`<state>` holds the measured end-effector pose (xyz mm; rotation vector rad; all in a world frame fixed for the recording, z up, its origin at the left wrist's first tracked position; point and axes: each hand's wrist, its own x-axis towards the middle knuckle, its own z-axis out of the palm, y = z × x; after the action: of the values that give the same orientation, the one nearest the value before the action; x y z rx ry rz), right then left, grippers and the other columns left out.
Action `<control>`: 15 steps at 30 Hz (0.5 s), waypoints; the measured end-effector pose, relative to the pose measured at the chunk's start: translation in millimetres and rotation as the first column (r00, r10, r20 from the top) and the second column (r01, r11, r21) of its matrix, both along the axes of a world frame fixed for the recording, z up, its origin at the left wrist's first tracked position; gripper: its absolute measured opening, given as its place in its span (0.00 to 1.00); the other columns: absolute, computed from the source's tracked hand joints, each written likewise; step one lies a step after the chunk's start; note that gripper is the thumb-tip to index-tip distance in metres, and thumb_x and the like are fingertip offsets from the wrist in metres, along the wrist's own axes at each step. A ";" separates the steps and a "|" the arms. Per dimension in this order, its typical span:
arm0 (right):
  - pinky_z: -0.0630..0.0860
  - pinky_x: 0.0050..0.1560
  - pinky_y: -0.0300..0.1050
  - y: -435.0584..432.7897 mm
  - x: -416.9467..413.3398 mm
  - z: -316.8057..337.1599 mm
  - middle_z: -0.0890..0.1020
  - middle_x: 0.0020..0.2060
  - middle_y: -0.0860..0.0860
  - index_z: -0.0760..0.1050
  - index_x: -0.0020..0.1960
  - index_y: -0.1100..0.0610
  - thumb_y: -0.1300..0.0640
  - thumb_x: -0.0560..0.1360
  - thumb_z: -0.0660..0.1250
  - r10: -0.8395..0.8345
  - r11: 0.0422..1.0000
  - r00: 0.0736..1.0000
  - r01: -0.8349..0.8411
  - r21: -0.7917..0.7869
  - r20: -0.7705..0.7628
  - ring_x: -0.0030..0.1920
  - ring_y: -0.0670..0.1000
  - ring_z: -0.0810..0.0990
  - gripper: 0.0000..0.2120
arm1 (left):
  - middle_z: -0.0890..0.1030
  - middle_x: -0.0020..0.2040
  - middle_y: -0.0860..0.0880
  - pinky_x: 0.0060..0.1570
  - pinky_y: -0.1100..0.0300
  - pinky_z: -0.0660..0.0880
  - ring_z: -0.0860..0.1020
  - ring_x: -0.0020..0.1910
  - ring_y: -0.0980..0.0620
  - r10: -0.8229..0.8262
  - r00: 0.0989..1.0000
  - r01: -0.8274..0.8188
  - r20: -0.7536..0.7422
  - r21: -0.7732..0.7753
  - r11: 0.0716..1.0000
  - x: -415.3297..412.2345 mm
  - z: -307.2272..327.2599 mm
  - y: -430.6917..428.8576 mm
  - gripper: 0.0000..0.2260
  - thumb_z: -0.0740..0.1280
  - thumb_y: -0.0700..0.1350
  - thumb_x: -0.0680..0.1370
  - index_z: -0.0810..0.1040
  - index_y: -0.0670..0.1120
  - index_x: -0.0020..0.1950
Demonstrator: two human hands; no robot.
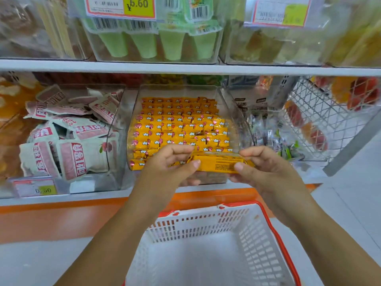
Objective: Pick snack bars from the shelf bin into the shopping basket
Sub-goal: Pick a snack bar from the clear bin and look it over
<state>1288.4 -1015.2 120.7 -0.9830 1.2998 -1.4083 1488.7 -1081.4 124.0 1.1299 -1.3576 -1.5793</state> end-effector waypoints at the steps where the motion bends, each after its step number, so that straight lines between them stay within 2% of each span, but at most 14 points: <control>1: 0.81 0.48 0.45 0.4 -0.6 -1.3 0.85 0.50 0.59 0.77 0.51 0.57 0.50 0.61 0.81 0.036 0.999 0.997 -0.035 -0.016 0.072 0.45 0.59 0.85 0.24 | 0.84 0.53 0.51 0.39 0.61 0.81 0.85 0.44 0.52 -0.009 1.000 0.010 -0.029 0.019 1.000 3.5 0.4 -0.6 0.10 0.70 0.38 0.76 0.81 0.48 0.56; 3: 0.81 0.47 0.44 0.5 -0.9 0.0 0.85 0.50 0.59 0.76 0.53 0.61 0.57 0.63 0.76 0.068 0.998 0.983 -0.066 -0.020 0.168 0.48 0.59 0.85 0.21 | 0.86 0.51 0.48 0.39 0.61 0.81 0.86 0.45 0.49 -0.041 0.995 0.045 -0.090 0.041 0.998 10.5 1.4 -2.0 0.11 0.68 0.37 0.77 0.81 0.46 0.57; 5: 0.82 0.45 0.43 -0.7 -0.3 3.1 0.85 0.50 0.60 0.76 0.55 0.63 0.59 0.63 0.71 0.090 0.996 0.972 -0.091 -0.006 0.219 0.48 0.60 0.85 0.21 | 0.86 0.49 0.45 0.40 0.61 0.82 0.86 0.46 0.46 -0.067 0.991 0.071 -0.117 0.038 0.997 16.2 1.8 -3.9 0.11 0.65 0.36 0.78 0.81 0.46 0.58; 9: 0.83 0.45 0.44 -6.5 3.3 6.5 0.84 0.51 0.64 0.75 0.56 0.64 0.59 0.64 0.70 0.097 0.994 0.970 -0.103 0.019 0.221 0.49 0.64 0.85 0.21 | 0.86 0.48 0.41 0.44 0.61 0.82 0.85 0.48 0.44 -0.076 0.990 0.078 -0.117 0.014 0.997 24.2 0.7 -8.4 0.13 0.62 0.36 0.80 0.81 0.49 0.57; 13: 0.83 0.43 0.44 -12.3 7.7 7.6 0.85 0.48 0.63 0.73 0.54 0.65 0.58 0.65 0.69 0.047 0.999 0.975 -0.047 -0.004 0.219 0.46 0.62 0.86 0.19 | 0.86 0.49 0.43 0.54 0.55 0.81 0.85 0.51 0.45 -0.099 0.993 0.097 -0.064 -0.030 0.995 27.2 -2.2 -11.3 0.14 0.61 0.39 0.81 0.80 0.53 0.59; 15: 0.83 0.43 0.44 -13.1 7.6 8.7 0.85 0.47 0.63 0.72 0.53 0.64 0.58 0.67 0.68 0.039 0.999 0.970 -0.037 -0.012 0.242 0.47 0.62 0.86 0.17 | 0.86 0.50 0.44 0.55 0.53 0.81 0.84 0.52 0.45 -0.104 0.991 0.102 -0.083 -0.027 0.994 26.9 -1.2 -12.6 0.14 0.61 0.38 0.80 0.80 0.53 0.60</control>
<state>1296.0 -1028.3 129.5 -0.8078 1.0908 -1.4541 1515.6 -1093.9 122.8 0.9824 -1.3935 -1.6617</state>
